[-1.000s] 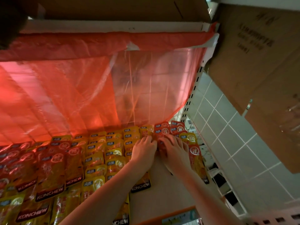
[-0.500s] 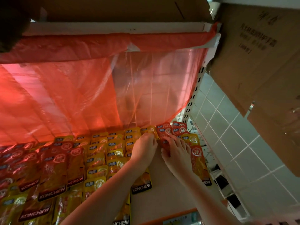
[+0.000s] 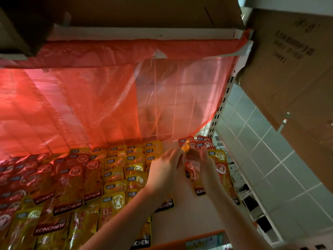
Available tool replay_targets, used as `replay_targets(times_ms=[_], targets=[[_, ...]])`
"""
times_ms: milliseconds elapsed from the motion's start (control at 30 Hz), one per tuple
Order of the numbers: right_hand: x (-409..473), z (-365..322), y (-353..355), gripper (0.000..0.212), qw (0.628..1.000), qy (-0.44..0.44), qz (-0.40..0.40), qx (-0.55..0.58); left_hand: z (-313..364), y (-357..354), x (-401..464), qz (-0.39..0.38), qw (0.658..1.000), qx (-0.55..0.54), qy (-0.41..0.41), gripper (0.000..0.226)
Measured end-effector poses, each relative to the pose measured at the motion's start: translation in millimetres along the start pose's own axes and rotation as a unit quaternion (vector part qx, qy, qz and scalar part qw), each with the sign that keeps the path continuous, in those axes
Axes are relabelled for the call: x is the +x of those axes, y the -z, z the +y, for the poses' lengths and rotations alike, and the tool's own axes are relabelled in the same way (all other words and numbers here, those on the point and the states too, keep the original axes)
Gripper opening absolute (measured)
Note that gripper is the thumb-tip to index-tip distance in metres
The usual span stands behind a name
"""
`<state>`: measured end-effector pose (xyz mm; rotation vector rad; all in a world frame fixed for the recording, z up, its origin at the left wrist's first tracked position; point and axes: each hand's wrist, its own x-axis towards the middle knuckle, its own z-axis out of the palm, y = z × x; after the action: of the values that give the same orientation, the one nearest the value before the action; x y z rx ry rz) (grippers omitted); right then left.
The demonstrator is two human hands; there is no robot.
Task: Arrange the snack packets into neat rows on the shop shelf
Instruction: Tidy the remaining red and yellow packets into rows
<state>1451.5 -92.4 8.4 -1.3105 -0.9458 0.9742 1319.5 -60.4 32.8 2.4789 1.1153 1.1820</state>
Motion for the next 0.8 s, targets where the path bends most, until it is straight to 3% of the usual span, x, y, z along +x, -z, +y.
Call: replay_targets(times_ms=[67,133,267,367,467,567,600,667,800], targets=[[-3,-13,0,0.056,0.983,-0.129,0.001,0.133,4,9,-13,-0.018,0.997,0.018,-0.074,0.009],[-8,-18,-2,0.046,0.976,-0.178,-0.032,0.123,6,15,-27,-0.049,0.991,0.016,-0.121,0.011],[-17,-5,-6,0.016,0.994,-0.096,-0.054,0.001,8,21,-50,-0.101,0.983,0.034,-0.148,0.013],[-22,17,-5,0.028,0.992,-0.036,-0.042,-0.11,5,28,-63,-0.138,0.98,0.02,-0.143,0.014],[-31,21,-9,0.031,0.991,-0.021,-0.039,-0.128,-6,41,-73,-0.137,0.985,0.021,-0.101,0.016],[-45,26,-19,0.058,0.988,0.006,-0.057,-0.142,-22,53,-80,-0.123,0.99,0.054,-0.045,0.013],[-49,31,-22,0.053,0.985,0.013,-0.054,-0.163,-27,56,-83,-0.119,0.99,0.069,-0.028,0.009],[-56,38,-30,0.033,0.978,0.047,-0.039,-0.2,-36,60,-87,-0.116,0.989,0.09,0.014,0.023],[-62,46,-44,0.034,0.964,0.104,-0.029,-0.243,-46,64,-94,-0.124,0.981,0.14,0.047,0.038]])
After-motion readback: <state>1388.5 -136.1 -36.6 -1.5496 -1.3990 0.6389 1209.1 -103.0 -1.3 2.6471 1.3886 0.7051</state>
